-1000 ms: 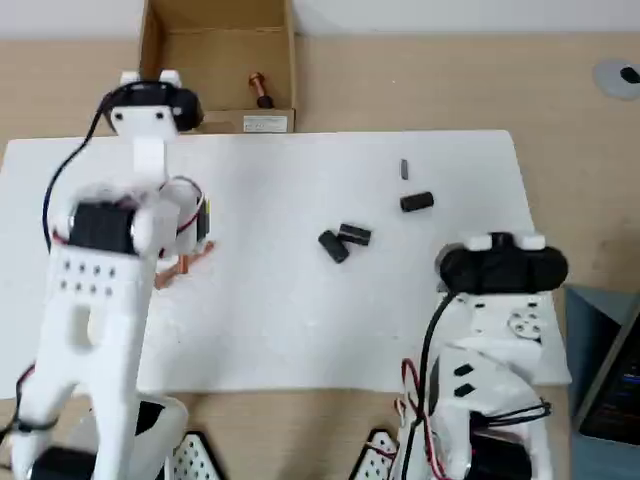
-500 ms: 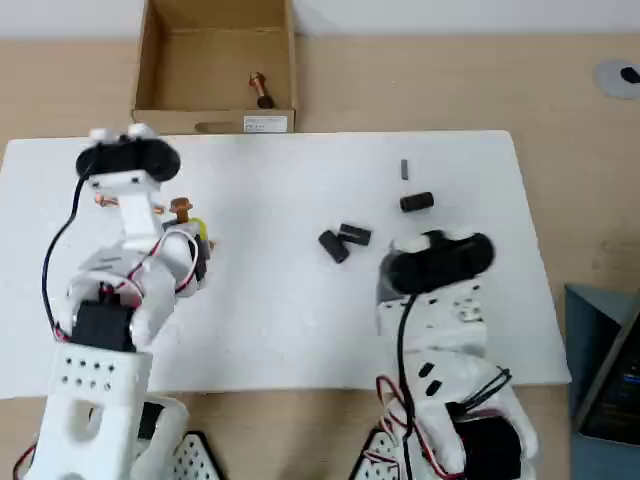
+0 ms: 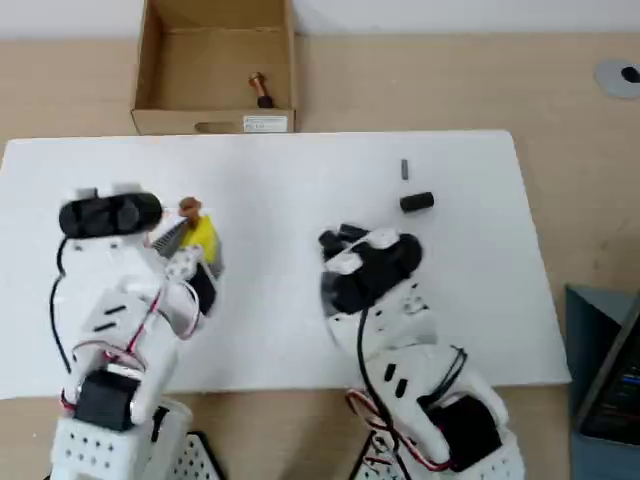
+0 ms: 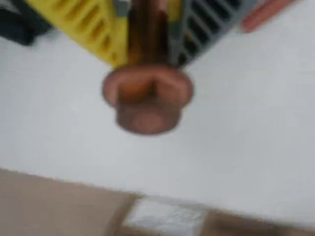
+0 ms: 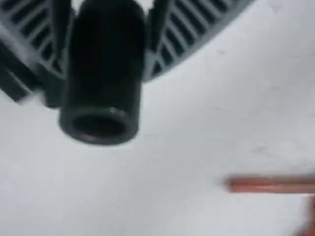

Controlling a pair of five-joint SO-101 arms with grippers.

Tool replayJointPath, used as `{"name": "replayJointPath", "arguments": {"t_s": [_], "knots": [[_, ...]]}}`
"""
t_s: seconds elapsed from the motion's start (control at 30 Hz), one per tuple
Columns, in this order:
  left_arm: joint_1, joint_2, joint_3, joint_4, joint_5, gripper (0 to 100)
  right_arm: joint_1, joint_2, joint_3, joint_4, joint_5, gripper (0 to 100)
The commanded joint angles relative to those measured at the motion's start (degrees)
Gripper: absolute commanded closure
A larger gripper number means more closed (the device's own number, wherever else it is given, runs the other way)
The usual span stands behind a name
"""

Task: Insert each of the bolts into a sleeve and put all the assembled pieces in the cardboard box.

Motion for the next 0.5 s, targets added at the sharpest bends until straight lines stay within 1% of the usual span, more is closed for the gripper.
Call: {"name": "replayJointPath", "arguments": {"t_s": [0.0, 0.07, 0.17, 0.23, 0.33, 0.47], "knots": [[5.4, -6.8, -0.4, -1.8, 0.5, 100, -4.8, -5.2, 1.4, -5.0, -0.4, 98.8], [8.0, -9.7, -0.4, -1.8, 0.6, 100, -6.7, -5.2, 2.6, -6.2, -0.4, 98.8], [9.4, -12.4, -1.0, -1.8, 1.0, 100, -8.8, -5.2, 4.3, -6.7, -0.4, 98.8], [9.0, -12.8, -1.7, -1.8, 2.8, 100, -9.9, -5.2, 4.9, -6.7, 0.1, 98.9], [9.1, -12.7, -3.0, -1.8, 6.1, 100, -11.2, -5.2, 5.7, -6.9, 3.3, 98.9], [9.3, -12.6, -4.9, -1.8, 11.3, 100, -11.6, -5.2, 6.5, -10.3, 5.6, 98.9]]}}
